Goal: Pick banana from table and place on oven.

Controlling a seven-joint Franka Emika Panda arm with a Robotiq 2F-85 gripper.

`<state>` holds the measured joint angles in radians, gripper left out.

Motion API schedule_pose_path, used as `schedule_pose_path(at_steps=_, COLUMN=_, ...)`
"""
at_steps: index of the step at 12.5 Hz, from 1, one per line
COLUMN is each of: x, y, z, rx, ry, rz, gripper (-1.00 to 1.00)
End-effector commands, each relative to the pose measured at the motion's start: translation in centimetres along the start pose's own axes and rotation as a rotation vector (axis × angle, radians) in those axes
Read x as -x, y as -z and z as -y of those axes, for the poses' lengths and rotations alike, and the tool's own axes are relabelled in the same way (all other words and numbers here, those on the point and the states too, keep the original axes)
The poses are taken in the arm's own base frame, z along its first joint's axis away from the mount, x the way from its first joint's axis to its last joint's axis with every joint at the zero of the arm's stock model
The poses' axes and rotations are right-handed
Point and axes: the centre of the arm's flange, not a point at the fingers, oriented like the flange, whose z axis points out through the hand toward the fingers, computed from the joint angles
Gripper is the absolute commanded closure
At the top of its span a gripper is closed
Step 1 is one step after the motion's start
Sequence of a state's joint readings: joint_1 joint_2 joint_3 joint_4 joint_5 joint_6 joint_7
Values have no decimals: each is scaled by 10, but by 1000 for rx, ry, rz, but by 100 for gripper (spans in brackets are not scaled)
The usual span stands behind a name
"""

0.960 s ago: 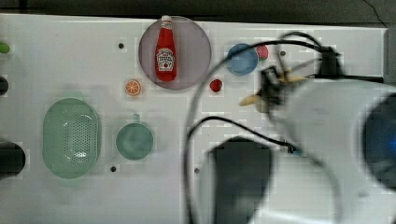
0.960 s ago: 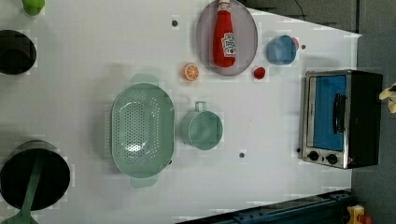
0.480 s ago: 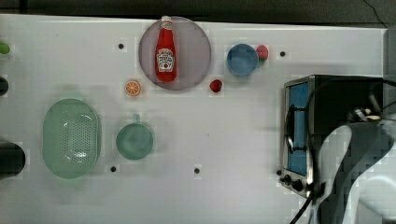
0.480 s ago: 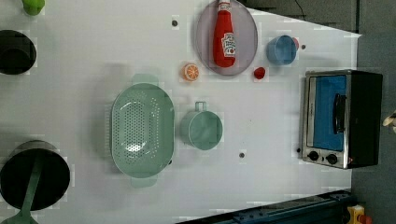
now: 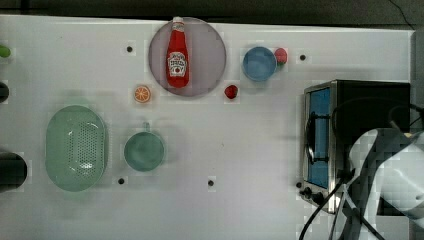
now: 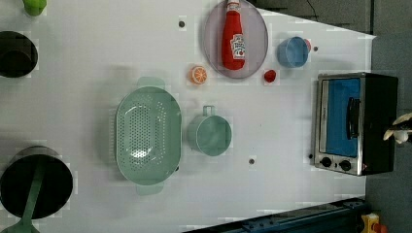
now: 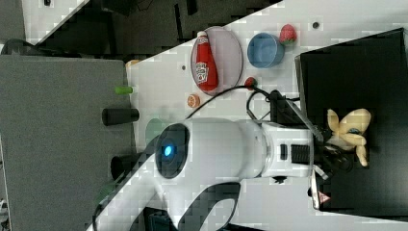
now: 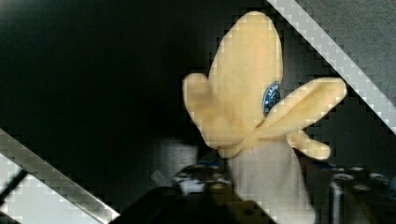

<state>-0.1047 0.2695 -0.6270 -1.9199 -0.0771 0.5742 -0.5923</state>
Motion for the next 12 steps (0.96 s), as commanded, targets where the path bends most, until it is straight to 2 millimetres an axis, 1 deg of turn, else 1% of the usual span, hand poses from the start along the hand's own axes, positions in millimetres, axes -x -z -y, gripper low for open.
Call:
schedule_pose_path(at_steps=1, x=1, y=35, z=33, rx=-56, ry=133, rz=-53, gripper=-36)
schedule_pose_path(at_steps=2, x=1, y=36, z=33, rx=-56, ry=133, rz=-56, gripper=-58)
schedule_pose_path(at_steps=3, x=-1, y=43, z=30, rx=-61, ry=130, rz=-66, gripper=-81)
schedule_pose_path(at_steps=4, x=-4, y=60, z=26, rx=-70, ry=142, rz=-97, gripper=-100)
schedule_pose_path(at_steps=6, x=-6, y=111, z=19, rx=-87, ry=205, rz=-149, gripper=-100)
schedule_pose_path(at_steps=7, x=2, y=136, z=22, rx=-102, ry=251, rz=-132, gripper=-100)
schedule_pose_path(at_steps=9, x=33, y=178, z=42, rx=-129, ry=303, rz=-41, gripper=-100)
schedule_pose_path(at_steps=10, x=52, y=197, z=58, rx=-141, ry=276, rz=-8, gripper=-100)
schedule_pose_path(at_steps=12, x=92, y=231, z=102, rx=-163, ry=156, rz=6, gripper=-100)
